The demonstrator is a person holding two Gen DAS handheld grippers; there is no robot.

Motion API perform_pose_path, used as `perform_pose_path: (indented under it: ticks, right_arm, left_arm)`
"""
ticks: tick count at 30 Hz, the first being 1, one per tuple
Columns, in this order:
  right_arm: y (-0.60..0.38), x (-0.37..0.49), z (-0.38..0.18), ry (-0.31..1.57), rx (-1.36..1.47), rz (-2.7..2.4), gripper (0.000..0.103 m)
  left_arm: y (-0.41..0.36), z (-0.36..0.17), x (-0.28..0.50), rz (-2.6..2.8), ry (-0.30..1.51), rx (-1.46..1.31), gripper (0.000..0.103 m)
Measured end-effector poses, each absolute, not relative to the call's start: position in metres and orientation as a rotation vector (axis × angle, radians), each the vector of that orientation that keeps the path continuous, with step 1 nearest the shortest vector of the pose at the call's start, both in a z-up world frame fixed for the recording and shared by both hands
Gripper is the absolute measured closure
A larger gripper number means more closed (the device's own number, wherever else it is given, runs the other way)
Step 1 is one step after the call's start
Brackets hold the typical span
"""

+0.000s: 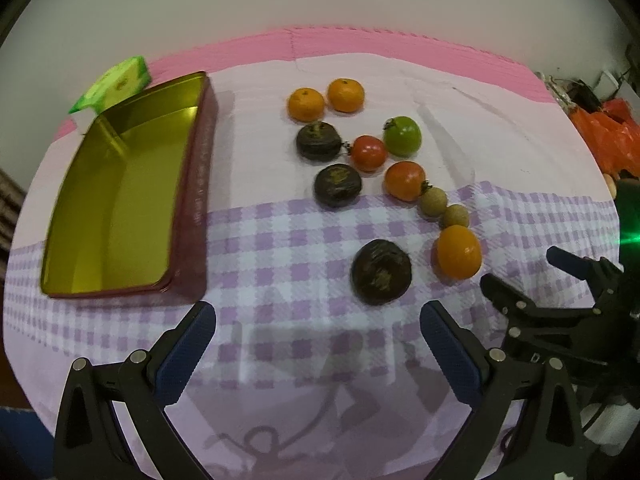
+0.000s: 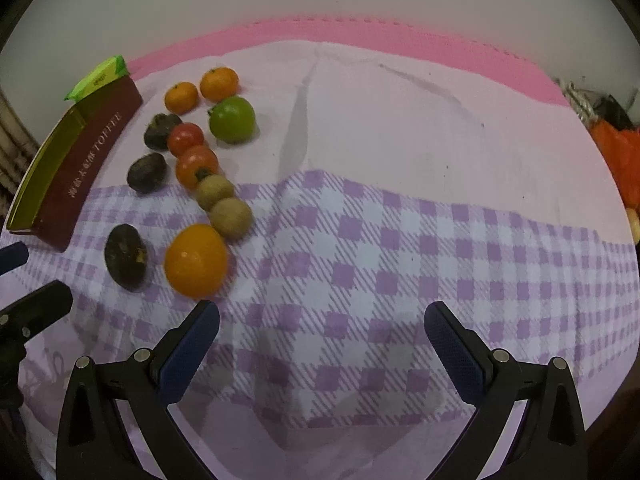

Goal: Organize fruits
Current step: 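Lower the left tool and close it on the dark brown fruit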

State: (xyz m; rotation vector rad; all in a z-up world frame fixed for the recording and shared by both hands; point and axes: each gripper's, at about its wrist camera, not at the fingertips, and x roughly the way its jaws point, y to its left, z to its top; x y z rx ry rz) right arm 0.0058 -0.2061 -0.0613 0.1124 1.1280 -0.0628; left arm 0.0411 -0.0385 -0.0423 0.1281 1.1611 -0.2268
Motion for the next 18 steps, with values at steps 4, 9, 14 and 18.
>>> perform_pose_path:
  ticks: [4, 9, 14, 18]
  right_arm:
    - [-0.209, 0.010, -0.066, 1.141, 0.125, -0.070, 0.001]
    - [-0.210, 0.014, -0.072, 1.152, 0.134, -0.077, 0.001]
    - [-0.205, 0.013, -0.076, 1.152, 0.091, -0.087, 0.000]
    - [-0.201, 0.014, -0.079, 1.146, 0.086, -0.088, 0.000]
  left_arm:
    - [-0.049, -0.050, 0.051, -0.263, 1.186, 0.128, 0.012]
    - [-0.061, -0.061, 0.065, -0.302, 1.221, 0.127, 0.021]
    - [-0.071, -0.070, 0.077, -0.323, 1.240, 0.114, 0.037]
    - [-0.073, -0.074, 0.080, -0.336, 1.243, 0.104, 0.045]
